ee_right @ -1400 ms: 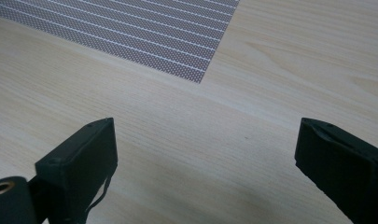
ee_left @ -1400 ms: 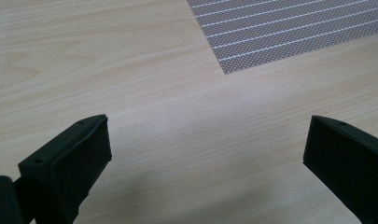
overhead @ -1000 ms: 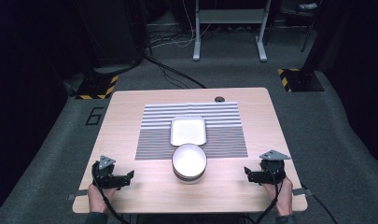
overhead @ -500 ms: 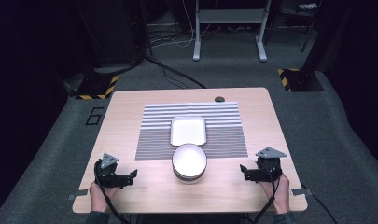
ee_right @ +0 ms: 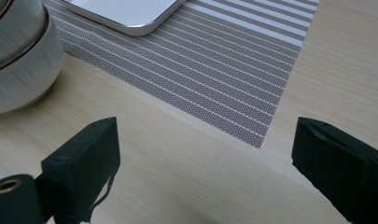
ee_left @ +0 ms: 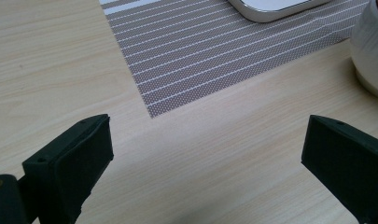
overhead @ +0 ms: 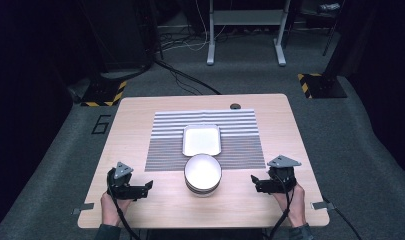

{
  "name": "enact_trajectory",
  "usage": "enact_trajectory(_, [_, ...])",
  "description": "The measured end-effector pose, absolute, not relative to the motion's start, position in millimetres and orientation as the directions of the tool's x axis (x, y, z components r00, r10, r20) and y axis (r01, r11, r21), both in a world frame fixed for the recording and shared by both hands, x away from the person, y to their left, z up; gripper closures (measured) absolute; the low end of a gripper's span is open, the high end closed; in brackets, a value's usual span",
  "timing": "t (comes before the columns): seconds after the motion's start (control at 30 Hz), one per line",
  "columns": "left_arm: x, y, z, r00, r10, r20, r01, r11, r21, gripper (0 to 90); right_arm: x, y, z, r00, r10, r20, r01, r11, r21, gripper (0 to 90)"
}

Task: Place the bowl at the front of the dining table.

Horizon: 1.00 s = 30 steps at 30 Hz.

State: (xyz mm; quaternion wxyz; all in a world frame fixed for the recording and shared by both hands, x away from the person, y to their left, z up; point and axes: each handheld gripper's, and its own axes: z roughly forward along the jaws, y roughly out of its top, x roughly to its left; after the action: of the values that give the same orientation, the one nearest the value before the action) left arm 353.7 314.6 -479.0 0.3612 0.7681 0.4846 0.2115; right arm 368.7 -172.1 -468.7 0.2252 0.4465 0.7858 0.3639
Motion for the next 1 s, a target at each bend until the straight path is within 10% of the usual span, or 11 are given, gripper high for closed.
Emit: enact_trajectory(1.0, [360, 284, -463, 0.523, 0.852, -0.031, 0.545, -0.306, 0.780, 2.3, 376, -139, -454, -0.579, 0.815, -0.039, 0.498, 0.391, 0.774, 7.8])
